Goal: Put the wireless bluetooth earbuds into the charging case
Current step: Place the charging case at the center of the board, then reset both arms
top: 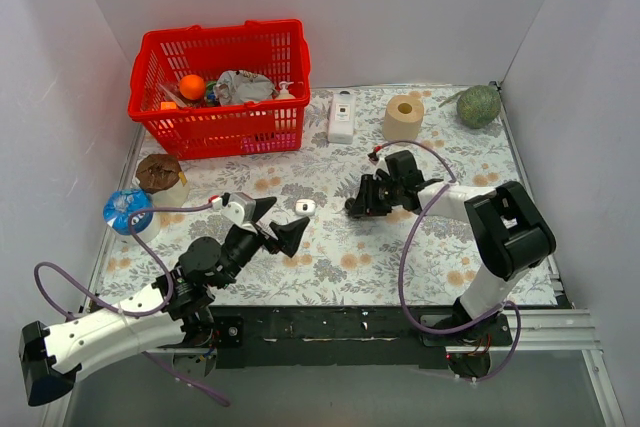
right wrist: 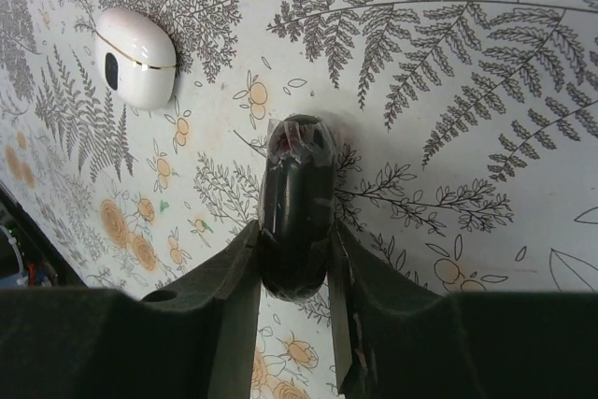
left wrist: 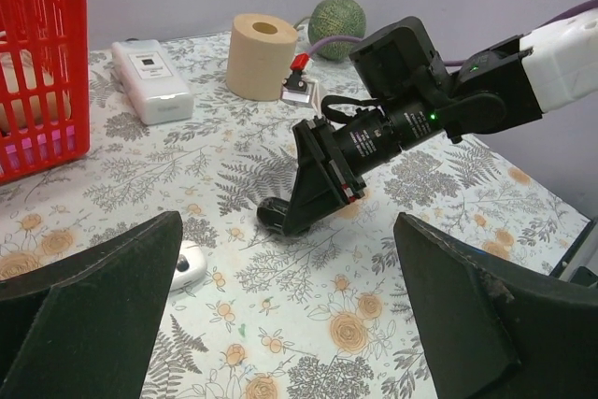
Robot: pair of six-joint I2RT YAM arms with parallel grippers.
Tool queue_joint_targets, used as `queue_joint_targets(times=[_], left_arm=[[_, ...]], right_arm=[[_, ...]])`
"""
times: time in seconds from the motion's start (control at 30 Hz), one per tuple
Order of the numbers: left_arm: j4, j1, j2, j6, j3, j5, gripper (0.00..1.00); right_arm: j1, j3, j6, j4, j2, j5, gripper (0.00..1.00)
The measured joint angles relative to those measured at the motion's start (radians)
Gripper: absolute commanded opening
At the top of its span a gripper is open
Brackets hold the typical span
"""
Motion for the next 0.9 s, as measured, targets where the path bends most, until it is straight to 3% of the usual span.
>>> queue_joint_targets(times=[0.07, 0.13, 0.17, 0.33, 0.5, 0.67, 0.9], left_arm=[[-0.004, 0.000, 0.008, -0.010, 0.000, 0.000, 0.98], [-0.008, 0.000, 0.012, -0.016, 0.000, 0.000, 0.98], [-0.010, 0.000, 0.012, -0.019, 0.000, -0.001, 0.98], [-0.032, 0.000, 0.012, -0.033, 0.004, -0.016, 0.98], [-0.075, 0.000, 0.016, -0.076, 0.015, -0.057, 0.98], [-0.159, 0.000, 0.093, -0.293, 0.083, -0.154, 0.98], [-0.300, 0.000, 0.274, -0.565, 0.194, -0.256, 0.98]], right_arm=[[0.000, 0.010, -0.002, -0.013, 0.013, 0.003, 0.65], [-0.002, 0.017, 0.003, -0.025, 0.010, 0.008, 0.78], [-0.002, 0.022, 0.001, -0.029, 0.003, 0.013, 0.79], [-0.031, 0.006, -0.023, -0.116, -0.091, 0.119, 0.82], [-0.055, -0.077, -0.043, -0.196, -0.336, 0.262, 0.82], [-0.024, -0.184, -0.056, -0.175, -0.625, 0.290, 0.81], [0.007, -0.244, -0.090, -0.169, -0.727, 0.290, 0.80]])
